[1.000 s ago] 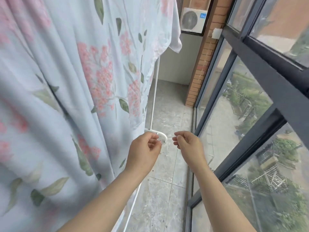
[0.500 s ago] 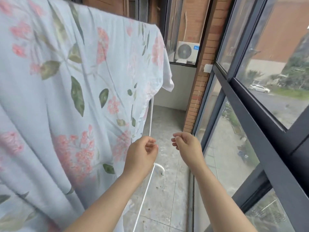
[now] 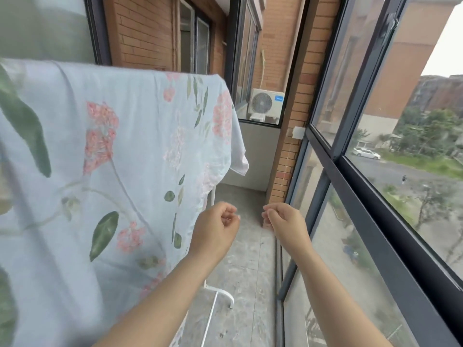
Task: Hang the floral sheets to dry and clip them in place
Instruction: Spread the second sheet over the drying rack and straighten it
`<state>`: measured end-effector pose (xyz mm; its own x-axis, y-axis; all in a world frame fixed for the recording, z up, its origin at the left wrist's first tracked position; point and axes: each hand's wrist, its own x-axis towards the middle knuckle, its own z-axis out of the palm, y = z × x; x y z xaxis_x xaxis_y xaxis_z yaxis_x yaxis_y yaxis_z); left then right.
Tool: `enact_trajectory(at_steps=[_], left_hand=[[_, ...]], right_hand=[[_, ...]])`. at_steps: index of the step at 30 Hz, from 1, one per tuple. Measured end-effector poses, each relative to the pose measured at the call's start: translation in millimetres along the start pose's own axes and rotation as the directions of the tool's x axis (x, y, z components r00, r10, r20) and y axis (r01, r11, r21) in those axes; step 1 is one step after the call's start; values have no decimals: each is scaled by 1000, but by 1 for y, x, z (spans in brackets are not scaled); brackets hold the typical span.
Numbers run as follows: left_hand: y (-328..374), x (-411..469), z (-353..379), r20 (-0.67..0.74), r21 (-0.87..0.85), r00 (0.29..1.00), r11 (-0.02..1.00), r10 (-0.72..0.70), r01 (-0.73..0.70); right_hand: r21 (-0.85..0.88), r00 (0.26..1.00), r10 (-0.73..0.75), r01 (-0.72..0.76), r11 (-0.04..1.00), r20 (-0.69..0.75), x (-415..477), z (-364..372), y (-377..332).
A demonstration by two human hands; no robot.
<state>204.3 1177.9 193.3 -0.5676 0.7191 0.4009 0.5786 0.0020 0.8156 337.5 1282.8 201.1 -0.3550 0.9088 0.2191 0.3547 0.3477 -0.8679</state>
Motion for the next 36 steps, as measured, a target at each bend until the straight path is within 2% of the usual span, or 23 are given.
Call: enact_trajectory(at_steps=[10, 15, 19, 23, 29, 33, 36], left_hand=[[6, 140, 33, -66, 54, 996, 997, 55, -51], [10, 217, 56, -149, 130, 982, 987, 116, -97], [9, 274, 66, -248, 178, 962, 982, 115, -72], [11, 325, 65, -353, 259, 921, 963, 164, -73], [11, 378, 58, -405, 382, 881, 921, 244, -80], [19, 402, 50, -389, 527, 840, 839, 379, -135], [21, 428, 40, -426, 627, 792, 774, 438, -91]], right_hand=[[-8, 994, -112, 112, 994, 18, 152, 7, -19], [-10, 977, -207, 207, 978, 57, 260, 20, -23], [12, 951, -291, 292, 956, 105, 340, 32, -39], [96, 911, -385, 374, 923, 148, 403, 53, -63], [268, 852, -489, 435, 860, 186, 471, 92, -86], [316, 819, -530, 455, 833, 218, 505, 115, -91], [394, 783, -581, 473, 788, 223, 532, 128, -91]])
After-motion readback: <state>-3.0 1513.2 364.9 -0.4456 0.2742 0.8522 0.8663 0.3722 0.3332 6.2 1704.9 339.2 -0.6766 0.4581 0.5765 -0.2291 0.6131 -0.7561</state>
